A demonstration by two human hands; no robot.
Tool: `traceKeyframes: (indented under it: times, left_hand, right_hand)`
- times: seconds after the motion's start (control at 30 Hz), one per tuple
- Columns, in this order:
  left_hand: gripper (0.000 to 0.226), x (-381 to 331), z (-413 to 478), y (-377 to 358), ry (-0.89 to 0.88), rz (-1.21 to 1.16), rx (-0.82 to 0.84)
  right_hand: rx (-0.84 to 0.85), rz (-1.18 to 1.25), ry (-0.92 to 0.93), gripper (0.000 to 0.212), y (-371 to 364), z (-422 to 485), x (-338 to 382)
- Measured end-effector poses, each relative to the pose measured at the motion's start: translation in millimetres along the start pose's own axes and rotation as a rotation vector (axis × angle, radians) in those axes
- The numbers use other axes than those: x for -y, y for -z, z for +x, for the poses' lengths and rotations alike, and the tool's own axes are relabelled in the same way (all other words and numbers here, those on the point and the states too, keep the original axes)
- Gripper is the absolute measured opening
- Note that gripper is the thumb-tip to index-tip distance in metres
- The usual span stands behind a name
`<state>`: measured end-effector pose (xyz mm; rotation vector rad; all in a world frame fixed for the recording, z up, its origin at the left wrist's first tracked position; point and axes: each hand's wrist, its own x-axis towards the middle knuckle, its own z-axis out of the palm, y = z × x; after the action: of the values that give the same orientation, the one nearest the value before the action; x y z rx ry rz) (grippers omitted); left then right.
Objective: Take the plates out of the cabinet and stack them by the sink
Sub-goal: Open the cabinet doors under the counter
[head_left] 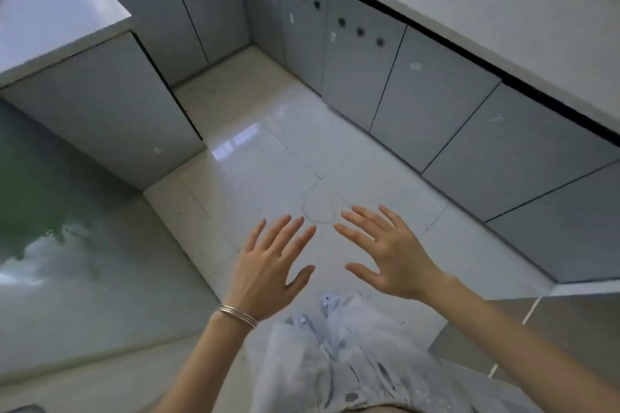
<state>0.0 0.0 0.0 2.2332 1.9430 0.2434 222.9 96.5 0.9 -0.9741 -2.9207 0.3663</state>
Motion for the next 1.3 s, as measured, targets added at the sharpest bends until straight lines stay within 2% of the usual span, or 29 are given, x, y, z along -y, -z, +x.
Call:
traceKeyframes:
  times: [0.47,0.77,0.97,1.3]
  left_hand:
    - [0.055,-8.2,41.8,-1.9,-0.226,-0.001,-0.039]
    - [0.055,-42.1,99.1,-14.1,-0.387,0.001,0.014]
    - [0.053,-84.1,152.7,-26.4,-0.502,-0.003,0.013]
    - [0.051,-181.9,262.7,-47.8,-0.620,0.018,-0.017]
  right_hand:
    - [-0.208,-0.055,-0.243,0.058,12.9,-38.4,-17.1]
    - [-0.234,-0.014,-0.413,0.058,7.2,-73.0,-45.5]
    - [-0.198,-0.019,-0.486,0.058,12.0,-97.2,-91.9]
    - [-0.191,-0.075,-0.583,0.058,44.4,-150.2,-213.0]
